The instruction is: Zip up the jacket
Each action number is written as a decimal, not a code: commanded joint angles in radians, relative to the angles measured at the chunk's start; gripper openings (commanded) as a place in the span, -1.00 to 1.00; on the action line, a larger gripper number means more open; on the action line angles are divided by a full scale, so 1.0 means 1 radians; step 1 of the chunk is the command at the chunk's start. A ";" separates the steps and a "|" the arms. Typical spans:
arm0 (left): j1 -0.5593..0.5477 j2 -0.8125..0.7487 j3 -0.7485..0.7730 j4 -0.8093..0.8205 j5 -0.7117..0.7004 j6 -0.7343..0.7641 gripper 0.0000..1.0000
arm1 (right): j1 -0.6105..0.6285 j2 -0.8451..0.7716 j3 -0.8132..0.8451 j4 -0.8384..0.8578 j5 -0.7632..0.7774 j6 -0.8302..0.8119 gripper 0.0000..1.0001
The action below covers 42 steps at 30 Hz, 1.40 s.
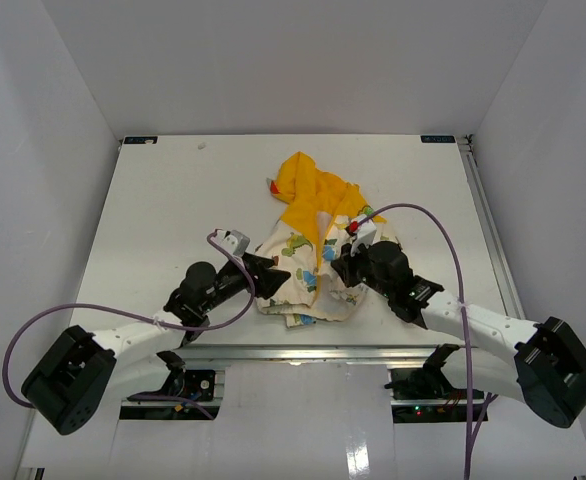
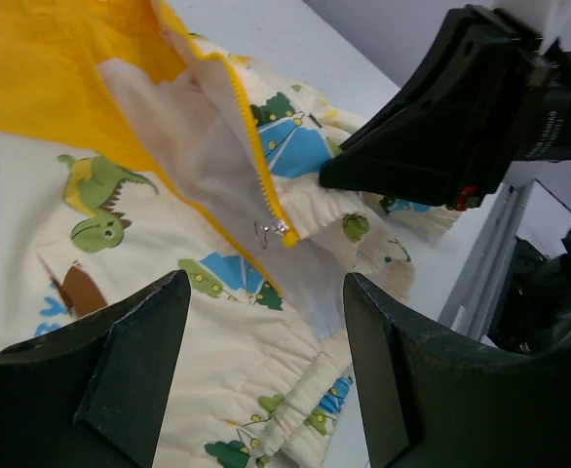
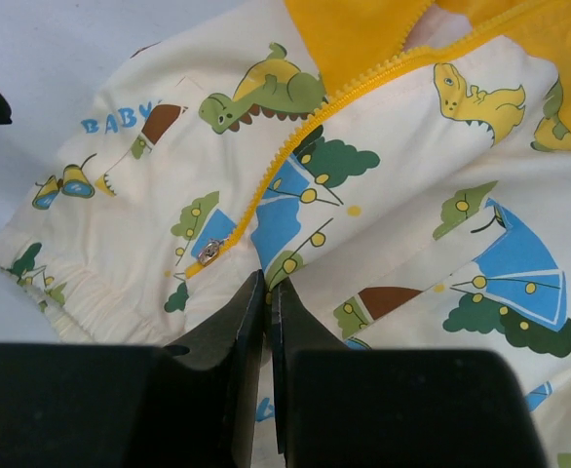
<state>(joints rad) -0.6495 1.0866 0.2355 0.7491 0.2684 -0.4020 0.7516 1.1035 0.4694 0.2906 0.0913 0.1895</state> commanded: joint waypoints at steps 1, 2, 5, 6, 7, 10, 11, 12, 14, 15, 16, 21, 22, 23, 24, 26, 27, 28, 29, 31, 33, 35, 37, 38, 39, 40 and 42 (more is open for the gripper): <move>0.004 0.120 -0.002 0.291 0.235 -0.046 0.50 | -0.034 -0.054 -0.110 0.215 -0.158 -0.020 -0.82; 0.004 0.146 0.039 0.271 0.281 -0.053 0.50 | -0.038 -0.063 -0.138 0.240 -0.184 -0.019 -0.82; 0.004 0.265 0.181 0.154 0.365 -0.048 0.45 | -0.043 -0.089 -0.187 0.319 -0.234 -0.028 -0.83; 0.004 0.302 0.203 0.142 0.366 -0.047 0.44 | -0.044 -0.094 -0.196 0.332 -0.242 -0.032 -0.83; 0.004 0.336 0.219 0.138 0.364 -0.046 0.44 | -0.046 -0.099 -0.206 0.342 -0.249 -0.035 -0.83; 0.004 0.415 0.283 0.111 0.375 -0.017 0.44 | -0.055 -0.130 -0.225 0.348 -0.291 -0.049 -0.84; 0.003 0.436 0.318 0.086 0.387 -0.001 0.44 | -0.056 -0.144 -0.234 0.350 -0.298 -0.053 -0.84; 0.002 0.452 0.356 0.057 0.402 0.015 0.44 | -0.058 -0.154 -0.243 0.352 -0.302 -0.056 -0.84; 0.003 0.508 0.424 -0.005 0.428 0.033 0.44 | -0.058 -0.191 -0.254 0.353 -0.311 -0.059 -0.84; 0.003 0.522 0.460 -0.019 0.437 0.039 0.44 | -0.059 -0.202 -0.258 0.356 -0.317 -0.058 -0.84; 0.003 0.535 0.478 -0.032 0.443 0.048 0.44 | -0.060 -0.211 -0.259 0.357 -0.329 -0.057 -0.84; 0.004 0.591 0.537 -0.056 0.494 0.054 0.45 | -0.059 -0.210 -0.253 0.363 -0.371 -0.047 -0.83; 0.004 0.604 0.542 -0.048 0.512 0.044 0.45 | -0.058 -0.209 -0.255 0.367 -0.373 -0.045 -0.83; 0.002 0.621 0.544 -0.039 0.547 0.036 0.43 | -0.060 -0.208 -0.255 0.367 -0.372 -0.045 -0.83; 0.003 0.628 0.544 -0.027 0.562 0.026 0.38 | -0.060 -0.209 -0.256 0.364 -0.362 -0.044 -0.83; 0.004 0.633 0.527 0.012 0.598 0.000 0.26 | -0.060 -0.210 -0.255 0.357 -0.338 -0.042 -0.82; 0.004 0.632 0.517 0.029 0.614 -0.011 0.20 | -0.059 -0.210 -0.255 0.354 -0.325 -0.041 -0.80; 0.004 0.627 0.509 0.044 0.626 -0.020 0.11 | -0.059 -0.207 -0.254 0.349 -0.310 -0.040 -0.77; 0.004 0.623 0.499 0.063 0.631 -0.035 -0.06 | -0.060 -0.202 -0.252 0.344 -0.292 -0.038 -0.71; 0.004 0.613 0.486 0.085 0.649 -0.052 -0.43 | -0.060 -0.180 -0.245 0.327 -0.269 -0.036 -0.61; 0.003 0.601 0.484 0.086 0.647 -0.062 -0.59 | -0.060 -0.160 -0.238 0.314 -0.260 -0.030 -0.39; 0.004 0.596 0.488 0.075 0.638 -0.066 -0.82 | -0.060 -0.151 -0.236 0.311 -0.271 -0.021 -0.17; 0.002 0.595 0.501 0.027 0.623 -0.064 -1.00 | -0.060 -0.150 -0.233 0.308 -0.297 -0.007 -0.05; 0.003 0.596 0.509 0.011 0.617 -0.062 -1.00 | -0.060 -0.153 -0.232 0.308 -0.300 0.001 0.03; 0.003 0.595 0.517 -0.001 0.606 -0.060 -1.00 | -0.059 -0.156 -0.232 0.308 -0.301 0.012 0.09; 0.002 0.592 0.519 -0.005 0.594 -0.060 -1.00 | -0.058 -0.159 -0.230 0.307 -0.300 0.024 0.12; 0.004 0.583 0.511 -0.005 0.574 -0.063 -1.00 | -0.058 -0.168 -0.225 0.303 -0.301 0.042 0.19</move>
<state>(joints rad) -0.6491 1.7255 0.7311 0.7624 0.8605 -0.4619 0.6941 0.9553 0.2131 0.5735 -0.2043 0.1872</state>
